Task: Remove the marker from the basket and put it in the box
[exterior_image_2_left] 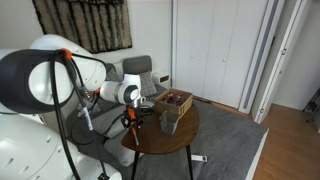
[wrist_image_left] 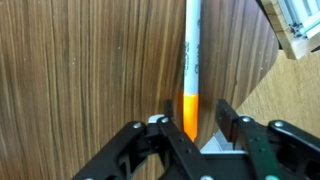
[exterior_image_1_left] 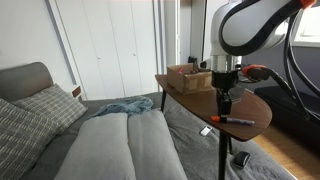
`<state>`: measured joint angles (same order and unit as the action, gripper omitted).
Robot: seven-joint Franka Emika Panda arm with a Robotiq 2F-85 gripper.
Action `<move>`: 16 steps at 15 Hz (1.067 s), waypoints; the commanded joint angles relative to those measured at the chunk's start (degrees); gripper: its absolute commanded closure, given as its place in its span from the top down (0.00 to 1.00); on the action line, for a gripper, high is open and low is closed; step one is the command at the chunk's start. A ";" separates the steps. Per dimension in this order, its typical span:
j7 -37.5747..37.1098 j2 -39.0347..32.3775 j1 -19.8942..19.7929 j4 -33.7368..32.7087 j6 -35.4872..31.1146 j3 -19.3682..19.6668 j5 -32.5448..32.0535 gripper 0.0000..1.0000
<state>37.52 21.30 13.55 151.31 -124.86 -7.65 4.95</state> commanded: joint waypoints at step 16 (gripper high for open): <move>-9.37 4.10 1.95 -17.54 13.71 -1.34 -2.85 0.04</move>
<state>32.08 24.86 14.96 140.24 -115.58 -8.24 4.65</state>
